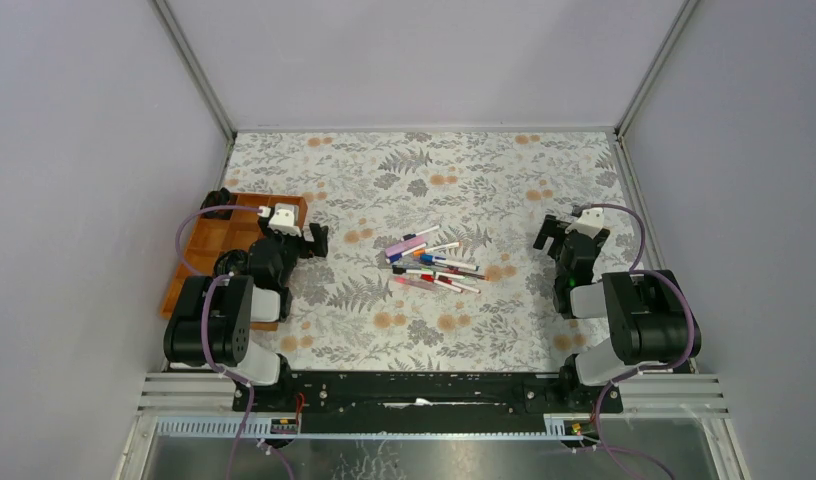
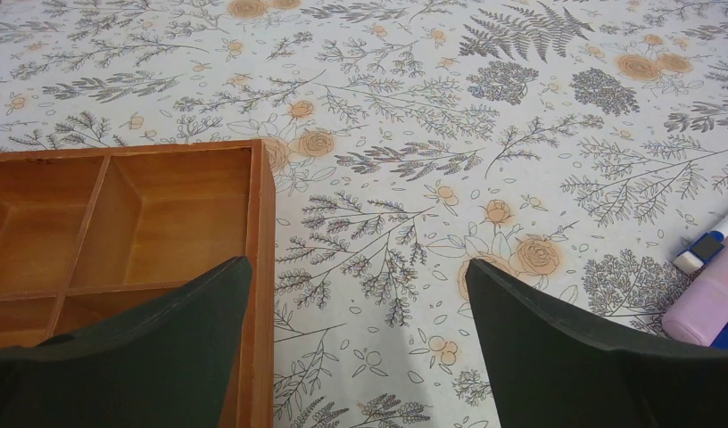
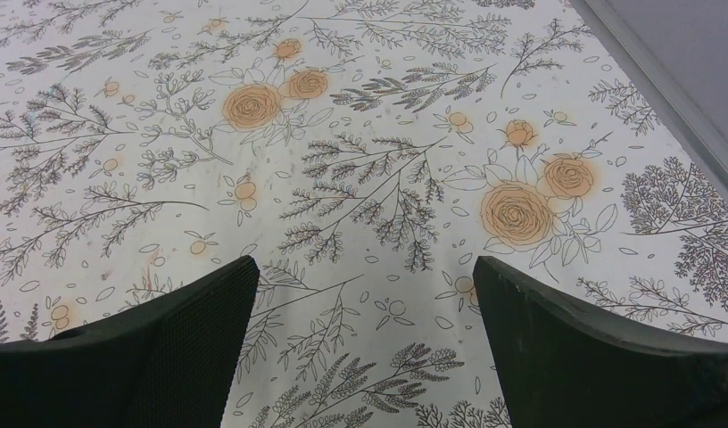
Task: Open the pen caps
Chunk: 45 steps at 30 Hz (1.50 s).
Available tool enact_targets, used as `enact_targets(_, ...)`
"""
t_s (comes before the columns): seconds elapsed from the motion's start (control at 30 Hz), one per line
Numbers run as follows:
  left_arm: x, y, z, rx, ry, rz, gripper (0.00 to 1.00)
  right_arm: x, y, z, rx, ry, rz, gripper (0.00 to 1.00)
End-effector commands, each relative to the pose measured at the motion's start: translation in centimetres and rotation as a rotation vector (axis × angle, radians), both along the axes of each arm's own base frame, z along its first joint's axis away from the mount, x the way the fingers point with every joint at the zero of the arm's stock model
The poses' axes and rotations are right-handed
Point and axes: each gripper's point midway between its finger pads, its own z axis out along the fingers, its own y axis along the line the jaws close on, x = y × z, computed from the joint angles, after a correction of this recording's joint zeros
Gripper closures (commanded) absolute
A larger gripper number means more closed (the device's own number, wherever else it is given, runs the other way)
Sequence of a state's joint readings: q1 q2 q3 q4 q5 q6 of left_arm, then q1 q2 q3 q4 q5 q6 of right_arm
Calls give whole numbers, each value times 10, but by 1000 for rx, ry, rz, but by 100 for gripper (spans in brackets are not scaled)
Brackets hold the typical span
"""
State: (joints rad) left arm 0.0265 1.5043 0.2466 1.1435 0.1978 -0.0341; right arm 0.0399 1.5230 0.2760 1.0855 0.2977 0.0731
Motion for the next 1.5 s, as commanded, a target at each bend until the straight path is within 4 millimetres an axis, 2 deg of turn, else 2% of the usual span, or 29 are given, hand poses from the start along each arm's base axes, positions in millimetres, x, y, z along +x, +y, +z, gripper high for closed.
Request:
enact_targets(0.0, 4, 2, 5, 0, -19, 19, 1, 4, -6, 12, -7, -49, -29, 0)
enact_targets(0.07, 4, 1, 5, 0, -19, 17, 1, 6, -7, 20, -13, -73, -41, 0)
enact_targets(0.13, 4, 1, 4, 1, -17, 16, 1, 10, -6, 17, -18, 19, -47, 0)
enact_targets(0.2, 4, 1, 6, 2, -23, 15, 1, 18, -2, 24, -9, 83, -31, 0)
enact_targets(0.27, 8, 8, 11, -16, -5, 47, 1, 21, 4, 37, 41, 94, -27, 0)
enact_targets(0.33, 17, 11, 13, -10, 102, 52, 1, 19, 13, 56, 103, 55, 1, 0)
enact_targets(0.43, 30, 11, 30, 43, 231, 18, 1, 17, 29, 90, 215, -26, 45, 0)
enact_targets(0.47, 36, 12, 44, 60, 239, 14, 2, 14, 27, 99, 274, -36, 1, 0)
enact_targets(0.53, 33, 10, 55, 75, 281, -11, 2, 3, 11, 100, 365, 13, -169, 0)
enact_targets(0.57, 29, 8, 60, 77, 296, -26, 2, 0, 10, 104, 368, 45, -187, 0)
enact_targets(0.63, 23, 1, 74, 80, 311, -70, 2, 3, 27, 109, 362, 85, -65, 0)
enact_targets(0.7, 16, -4, 85, 83, 331, -110, 1, 3, 54, 109, 427, 116, 56, 0)
enact_targets(0.73, 11, -7, 86, 88, 358, -131, 2, 3, 63, 108, 437, 131, 70, 0)
enact_targets(0.8, 8, -9, 93, 95, 385, -159, 2, 2, 84, 101, 356, 196, 85, 0)
enact_targets(0.83, 7, -11, 95, 95, 406, -172, 2, -2, 105, 97, 288, 246, 133, 0)
enact_targets(0.93, 0, -18, 93, 98, 467, -230, 2, -17, 148, 81, 189, 372, 264, 0)
enact_targets(1.07, -10, -26, 87, 117, 498, -313, 2, -35, 209, 76, 159, 379, 490, 1)
enact_targets(1.13, -15, -29, 85, 122, 514, -344, 2, -39, 232, 72, 172, 401, 592, 6)
enact_targets(1.3, -24, -37, 76, 118, 567, -418, 2, -25, 273, 60, 71, 487, 750, 15)
enact_targets(1.37, -26, -40, 73, 119, 578, -444, 1, -13, 285, 52, 33, 518, 786, 16)
enact_targets(1.4, -27, -41, 73, 118, 582, -453, 1, -5, 289, 56, 15, 508, 798, 17)
enact_targets(1.47, -28, -45, 73, 117, 590, -479, 1, 7, 301, 47, -17, 539, 841, 18)
